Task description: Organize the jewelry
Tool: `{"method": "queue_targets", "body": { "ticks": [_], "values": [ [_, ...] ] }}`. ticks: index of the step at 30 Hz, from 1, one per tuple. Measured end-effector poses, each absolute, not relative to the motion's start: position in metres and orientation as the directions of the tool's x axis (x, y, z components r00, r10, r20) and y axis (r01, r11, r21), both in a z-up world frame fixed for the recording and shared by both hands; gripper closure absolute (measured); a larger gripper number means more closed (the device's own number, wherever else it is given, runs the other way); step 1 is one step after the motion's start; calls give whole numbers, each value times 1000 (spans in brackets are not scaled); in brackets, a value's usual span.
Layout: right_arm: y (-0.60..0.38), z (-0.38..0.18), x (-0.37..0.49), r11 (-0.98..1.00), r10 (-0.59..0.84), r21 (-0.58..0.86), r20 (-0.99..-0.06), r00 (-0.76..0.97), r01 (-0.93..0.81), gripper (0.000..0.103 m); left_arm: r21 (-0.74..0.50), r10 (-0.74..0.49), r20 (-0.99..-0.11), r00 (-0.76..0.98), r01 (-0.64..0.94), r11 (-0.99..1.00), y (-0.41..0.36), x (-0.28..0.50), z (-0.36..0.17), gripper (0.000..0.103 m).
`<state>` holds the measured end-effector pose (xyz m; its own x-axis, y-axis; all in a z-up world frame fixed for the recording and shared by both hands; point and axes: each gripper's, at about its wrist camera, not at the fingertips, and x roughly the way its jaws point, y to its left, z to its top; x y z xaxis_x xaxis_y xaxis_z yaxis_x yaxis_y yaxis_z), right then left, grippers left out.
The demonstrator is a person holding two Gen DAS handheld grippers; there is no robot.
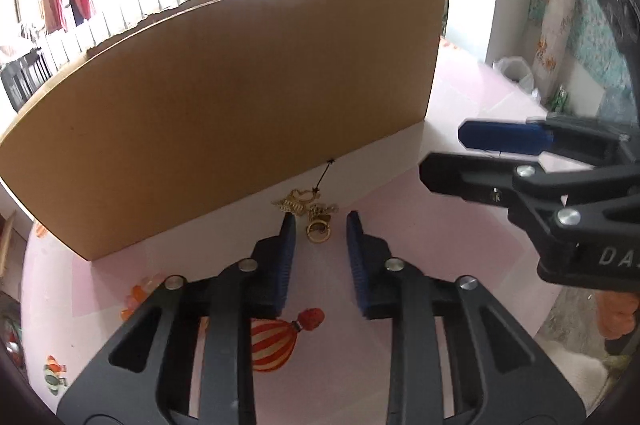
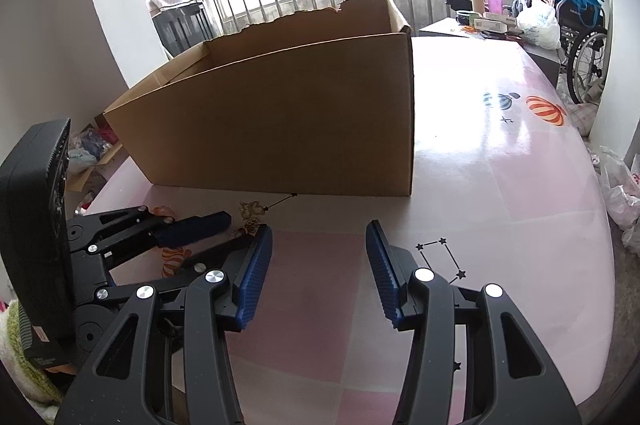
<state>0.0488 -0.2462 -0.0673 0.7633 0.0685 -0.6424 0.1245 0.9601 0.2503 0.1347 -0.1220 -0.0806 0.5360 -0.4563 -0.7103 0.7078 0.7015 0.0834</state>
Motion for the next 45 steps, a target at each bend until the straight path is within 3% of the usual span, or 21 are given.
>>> {"method": "queue_targets", "body": {
  "ticks": [2,7,10,28,30,32,36,37,43,45],
  "values": [
    [-248,-69,49,959,66,253,-645,762,131,55,83,-456,-712,535,708,701,-124,136,-81,93],
    [-247,-70,48,957,66,257,-644,762,134,55,114,-445,-706,551,708,697,-125,133,-82,94],
    [-246,-68,47,958,64,254,-642,764,134,55,111,-442,-706,554,702,703,-124,132,-81,103],
    [-240,-63,46,962,70,248,-636,768,117,55,107,-412,-722,556,678,728,-86,127,-80,103],
    [-240,-64,47,961,75,251,-639,766,115,55,90,-438,-705,558,683,725,-85,127,-76,95],
    [-240,-65,48,960,79,254,-641,764,114,55,82,-458,-695,554,694,715,-89,127,-73,67],
    [-241,-64,47,961,73,250,-640,765,118,55,108,-473,-685,554,719,686,-107,130,-73,62],
    [-242,-64,47,961,71,251,-640,765,121,55,108,-471,-691,548,723,683,-109,132,-76,62],
    [-246,-68,46,957,67,258,-645,761,135,55,85,-469,-716,518,731,678,-124,142,-82,89],
    [-246,-70,47,955,70,263,-649,758,137,55,97,-460,-717,524,727,679,-129,142,-82,92]
  ]
}}
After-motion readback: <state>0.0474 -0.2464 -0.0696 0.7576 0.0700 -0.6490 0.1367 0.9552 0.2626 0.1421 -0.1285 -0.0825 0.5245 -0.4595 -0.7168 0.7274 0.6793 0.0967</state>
